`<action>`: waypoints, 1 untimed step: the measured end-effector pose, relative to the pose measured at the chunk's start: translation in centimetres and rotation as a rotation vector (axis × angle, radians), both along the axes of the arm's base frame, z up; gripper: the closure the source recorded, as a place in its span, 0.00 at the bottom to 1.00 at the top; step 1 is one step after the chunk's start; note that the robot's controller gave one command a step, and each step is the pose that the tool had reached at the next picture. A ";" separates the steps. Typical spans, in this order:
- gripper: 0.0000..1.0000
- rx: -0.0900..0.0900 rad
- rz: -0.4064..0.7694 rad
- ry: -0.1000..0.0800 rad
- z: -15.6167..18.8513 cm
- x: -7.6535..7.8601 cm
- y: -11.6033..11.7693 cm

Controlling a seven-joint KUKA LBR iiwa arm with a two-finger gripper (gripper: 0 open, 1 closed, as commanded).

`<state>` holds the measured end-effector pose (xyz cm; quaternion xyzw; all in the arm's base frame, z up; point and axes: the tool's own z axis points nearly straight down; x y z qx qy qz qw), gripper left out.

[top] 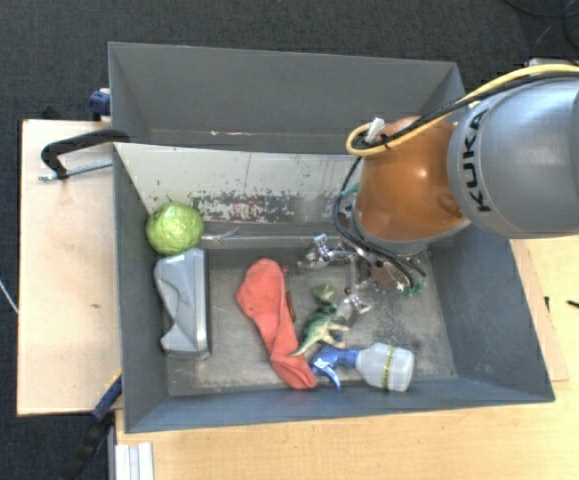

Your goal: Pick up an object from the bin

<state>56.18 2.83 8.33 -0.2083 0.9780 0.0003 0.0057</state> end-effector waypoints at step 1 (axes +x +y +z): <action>0.00 -0.003 0.235 0.003 -0.3 -1.8 -0.8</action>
Offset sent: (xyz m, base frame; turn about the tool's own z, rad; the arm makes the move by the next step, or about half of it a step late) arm -0.0614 -0.0387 -0.0036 -0.5508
